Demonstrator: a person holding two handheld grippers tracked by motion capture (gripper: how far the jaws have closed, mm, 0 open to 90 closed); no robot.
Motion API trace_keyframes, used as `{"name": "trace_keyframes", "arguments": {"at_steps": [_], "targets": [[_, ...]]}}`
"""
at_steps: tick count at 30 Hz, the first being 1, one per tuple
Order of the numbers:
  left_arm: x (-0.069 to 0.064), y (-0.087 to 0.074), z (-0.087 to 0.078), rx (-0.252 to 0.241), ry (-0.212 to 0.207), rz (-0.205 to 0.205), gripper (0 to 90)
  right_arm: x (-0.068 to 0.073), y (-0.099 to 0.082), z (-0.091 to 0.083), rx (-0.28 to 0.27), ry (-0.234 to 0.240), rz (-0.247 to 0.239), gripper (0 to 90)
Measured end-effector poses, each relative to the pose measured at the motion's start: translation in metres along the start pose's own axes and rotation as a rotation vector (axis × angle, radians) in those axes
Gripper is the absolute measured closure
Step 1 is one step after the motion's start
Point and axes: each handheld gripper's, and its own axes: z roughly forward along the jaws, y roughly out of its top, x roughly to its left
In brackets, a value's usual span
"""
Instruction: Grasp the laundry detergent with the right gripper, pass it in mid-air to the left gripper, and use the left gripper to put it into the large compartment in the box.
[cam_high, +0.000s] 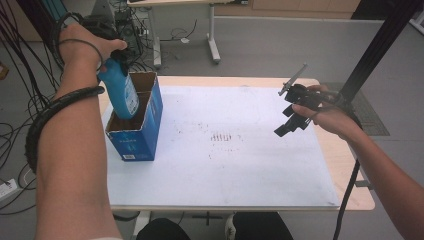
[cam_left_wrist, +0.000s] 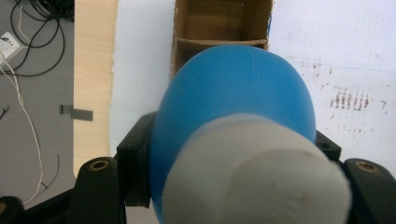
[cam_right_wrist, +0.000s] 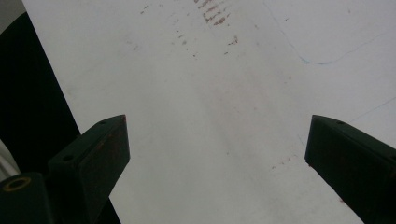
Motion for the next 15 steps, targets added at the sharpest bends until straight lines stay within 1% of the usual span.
{"name": "trace_keyframes", "arguments": {"at_steps": [5,11,15], "targets": [[0.001,0.000,0.004,0.000,-0.009,-0.002,36.4,0.000,0.000,0.000,0.002,0.001,0.000,6.6],[0.001,-0.001,0.012,0.005,-0.001,-0.001,36.4,0.000,0.000,0.000,0.006,0.000,0.000,6.6],[0.002,-0.001,0.018,0.010,-0.007,-0.001,36.4,0.000,0.000,0.001,0.009,0.000,0.001,6.6]]}}
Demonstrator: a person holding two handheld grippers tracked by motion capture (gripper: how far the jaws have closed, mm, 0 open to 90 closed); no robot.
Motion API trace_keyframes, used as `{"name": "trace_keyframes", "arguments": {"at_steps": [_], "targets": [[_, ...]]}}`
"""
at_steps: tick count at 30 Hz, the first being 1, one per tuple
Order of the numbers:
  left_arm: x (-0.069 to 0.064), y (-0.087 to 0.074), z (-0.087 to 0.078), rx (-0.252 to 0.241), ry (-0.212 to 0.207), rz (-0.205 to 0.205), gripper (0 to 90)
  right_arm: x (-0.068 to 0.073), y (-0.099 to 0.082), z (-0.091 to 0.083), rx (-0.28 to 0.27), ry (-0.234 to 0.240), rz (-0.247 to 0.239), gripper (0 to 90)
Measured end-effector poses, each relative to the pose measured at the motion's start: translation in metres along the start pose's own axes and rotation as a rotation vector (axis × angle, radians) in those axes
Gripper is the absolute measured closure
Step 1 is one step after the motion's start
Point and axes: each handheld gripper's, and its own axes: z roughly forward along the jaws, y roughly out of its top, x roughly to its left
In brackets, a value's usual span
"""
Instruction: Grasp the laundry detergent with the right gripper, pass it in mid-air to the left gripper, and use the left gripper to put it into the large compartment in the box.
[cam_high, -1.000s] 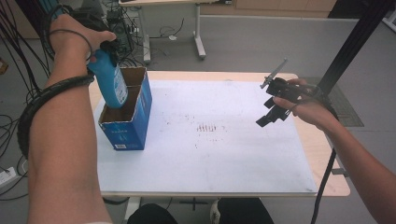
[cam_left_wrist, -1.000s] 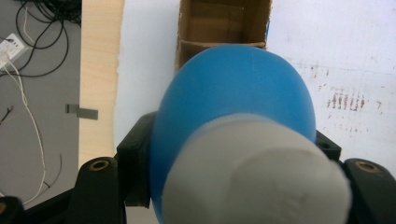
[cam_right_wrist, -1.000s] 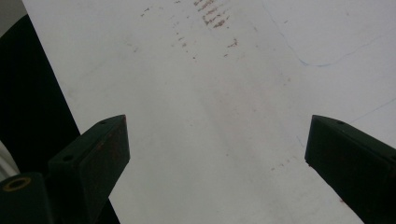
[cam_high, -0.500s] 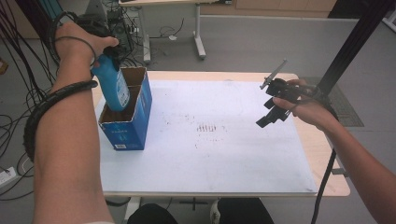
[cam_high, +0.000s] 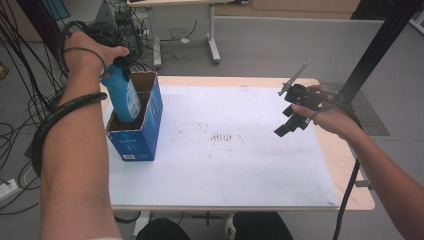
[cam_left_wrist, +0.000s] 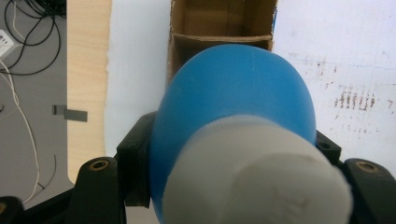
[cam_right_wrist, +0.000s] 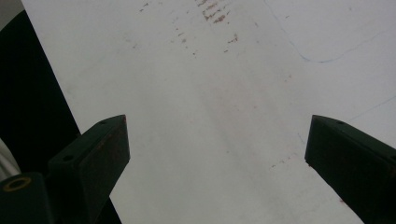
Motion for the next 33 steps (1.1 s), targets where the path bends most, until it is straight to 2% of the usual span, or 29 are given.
{"name": "trace_keyframes", "arguments": {"at_steps": [20,33], "targets": [[0.004,-0.002,0.034,-0.008,-0.004,0.013,36.4,-0.001,-0.001,0.011,0.016,0.012,0.006,6.6],[0.001,-0.007,0.062,0.012,-0.004,0.023,36.4,-0.001,-0.001,0.013,0.015,0.013,0.002,6.6]]}}
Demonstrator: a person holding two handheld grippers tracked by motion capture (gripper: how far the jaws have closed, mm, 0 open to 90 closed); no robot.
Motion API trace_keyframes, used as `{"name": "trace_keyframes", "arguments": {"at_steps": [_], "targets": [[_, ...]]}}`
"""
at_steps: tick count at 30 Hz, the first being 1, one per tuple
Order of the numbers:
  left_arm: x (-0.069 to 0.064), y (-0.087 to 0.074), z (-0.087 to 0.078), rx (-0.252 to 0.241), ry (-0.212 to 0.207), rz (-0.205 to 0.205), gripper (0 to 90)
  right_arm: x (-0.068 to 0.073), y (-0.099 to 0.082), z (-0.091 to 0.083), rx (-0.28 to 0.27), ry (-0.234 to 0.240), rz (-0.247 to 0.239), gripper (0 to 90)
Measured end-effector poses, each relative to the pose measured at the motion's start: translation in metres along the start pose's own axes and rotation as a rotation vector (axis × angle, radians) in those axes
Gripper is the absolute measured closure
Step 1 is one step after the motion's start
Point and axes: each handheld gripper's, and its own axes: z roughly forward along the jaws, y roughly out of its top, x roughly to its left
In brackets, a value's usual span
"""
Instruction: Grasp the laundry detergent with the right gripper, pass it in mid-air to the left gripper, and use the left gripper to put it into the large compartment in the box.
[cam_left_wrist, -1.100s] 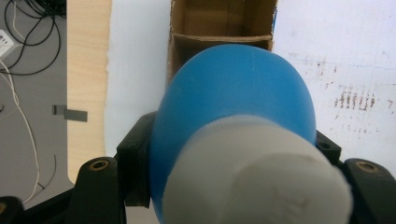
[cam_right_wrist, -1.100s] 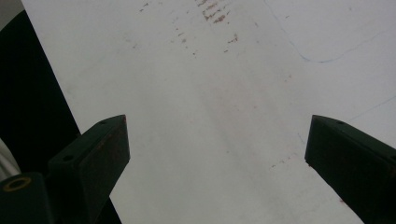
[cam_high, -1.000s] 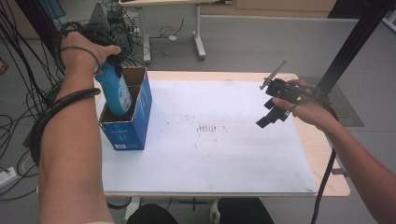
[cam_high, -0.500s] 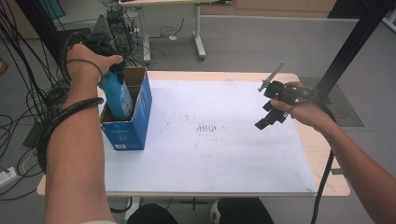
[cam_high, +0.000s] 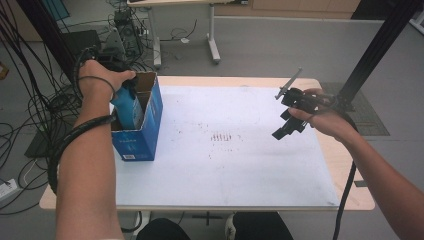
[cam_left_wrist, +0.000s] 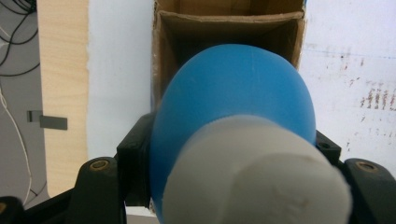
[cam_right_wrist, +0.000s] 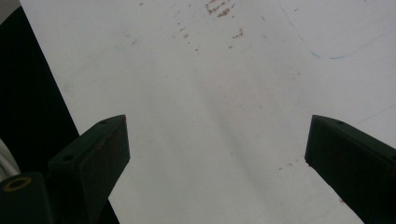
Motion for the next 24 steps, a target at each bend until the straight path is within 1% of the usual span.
{"name": "trace_keyframes", "arguments": {"at_steps": [8,14,24], "targets": [[-0.003,-0.002,0.017,0.010,0.004,0.011,36.5,0.000,0.000,0.001,0.001,0.001,0.002,6.6],[-0.005,-0.003,0.030,0.006,0.002,0.008,36.5,0.000,0.000,0.001,0.001,0.000,0.003,6.6],[-0.007,-0.004,0.052,0.022,0.005,0.022,36.5,0.000,0.000,0.002,0.007,-0.002,0.006,6.6]]}}
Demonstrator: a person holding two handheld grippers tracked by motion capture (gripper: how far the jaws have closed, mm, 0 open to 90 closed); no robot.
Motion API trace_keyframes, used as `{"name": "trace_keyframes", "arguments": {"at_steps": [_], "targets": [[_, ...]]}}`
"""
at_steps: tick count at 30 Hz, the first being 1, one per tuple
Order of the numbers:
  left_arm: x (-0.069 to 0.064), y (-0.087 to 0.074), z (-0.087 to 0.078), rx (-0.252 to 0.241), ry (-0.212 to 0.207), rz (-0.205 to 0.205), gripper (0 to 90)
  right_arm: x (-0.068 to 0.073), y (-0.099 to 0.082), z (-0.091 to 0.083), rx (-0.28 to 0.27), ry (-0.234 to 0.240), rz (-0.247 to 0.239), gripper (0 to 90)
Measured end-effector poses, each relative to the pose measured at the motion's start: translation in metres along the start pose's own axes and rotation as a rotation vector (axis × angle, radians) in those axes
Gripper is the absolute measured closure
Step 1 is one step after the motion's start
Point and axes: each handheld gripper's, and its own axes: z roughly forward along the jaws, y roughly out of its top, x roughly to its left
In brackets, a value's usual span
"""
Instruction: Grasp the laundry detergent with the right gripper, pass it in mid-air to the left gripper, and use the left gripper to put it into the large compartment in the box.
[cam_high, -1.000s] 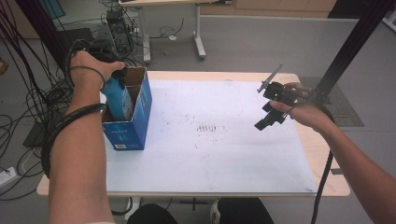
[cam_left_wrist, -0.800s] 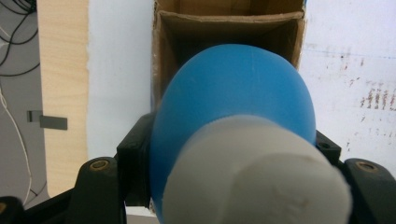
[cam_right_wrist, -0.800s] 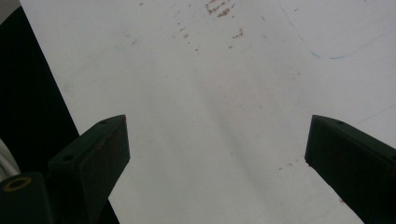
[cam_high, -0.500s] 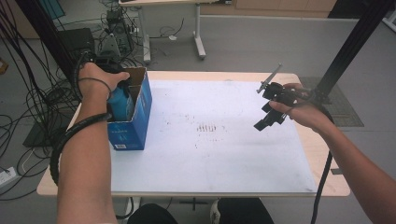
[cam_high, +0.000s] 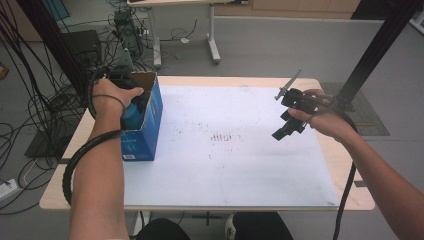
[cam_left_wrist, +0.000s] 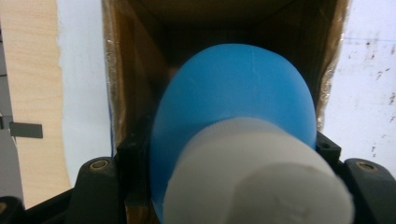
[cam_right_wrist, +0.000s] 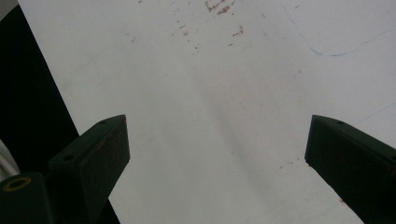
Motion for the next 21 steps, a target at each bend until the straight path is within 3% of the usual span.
{"name": "trace_keyframes", "arguments": {"at_steps": [21], "targets": [[0.001,-0.002,0.022,0.011,0.003,0.005,36.5,-0.001,0.000,0.004,0.011,-0.001,0.001,6.6]]}}
